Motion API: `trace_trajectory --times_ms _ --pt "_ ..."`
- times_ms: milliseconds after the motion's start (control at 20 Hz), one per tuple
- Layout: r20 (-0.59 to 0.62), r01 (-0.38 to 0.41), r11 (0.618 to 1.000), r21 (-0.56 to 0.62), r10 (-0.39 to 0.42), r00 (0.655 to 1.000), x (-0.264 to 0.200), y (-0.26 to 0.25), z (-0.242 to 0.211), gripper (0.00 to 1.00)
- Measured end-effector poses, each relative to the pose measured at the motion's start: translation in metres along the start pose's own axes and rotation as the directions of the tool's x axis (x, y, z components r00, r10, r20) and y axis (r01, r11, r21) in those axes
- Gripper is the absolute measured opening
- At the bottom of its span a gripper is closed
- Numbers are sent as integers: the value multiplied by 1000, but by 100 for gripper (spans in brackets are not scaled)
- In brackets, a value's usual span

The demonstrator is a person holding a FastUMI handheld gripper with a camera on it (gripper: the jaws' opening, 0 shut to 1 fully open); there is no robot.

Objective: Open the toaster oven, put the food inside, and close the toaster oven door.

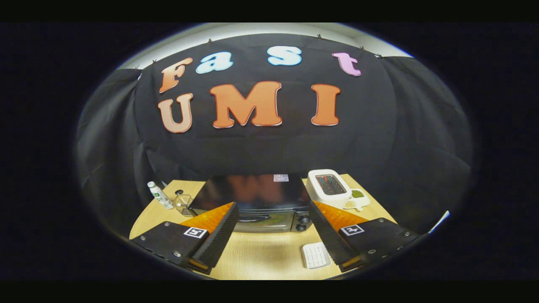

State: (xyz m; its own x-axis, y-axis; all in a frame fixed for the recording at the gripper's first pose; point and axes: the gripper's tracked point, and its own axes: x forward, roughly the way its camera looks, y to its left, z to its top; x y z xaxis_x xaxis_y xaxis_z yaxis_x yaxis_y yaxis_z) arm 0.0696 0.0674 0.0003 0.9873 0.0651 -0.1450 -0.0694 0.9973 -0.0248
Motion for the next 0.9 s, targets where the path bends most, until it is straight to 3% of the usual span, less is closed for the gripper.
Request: trace_trajectory --times_ms 350,900 --pt "85 52 999 7 -53 995 -41 -26 29 99" --pt "133 51 998 20 -53 990 -66 -39 40 99"
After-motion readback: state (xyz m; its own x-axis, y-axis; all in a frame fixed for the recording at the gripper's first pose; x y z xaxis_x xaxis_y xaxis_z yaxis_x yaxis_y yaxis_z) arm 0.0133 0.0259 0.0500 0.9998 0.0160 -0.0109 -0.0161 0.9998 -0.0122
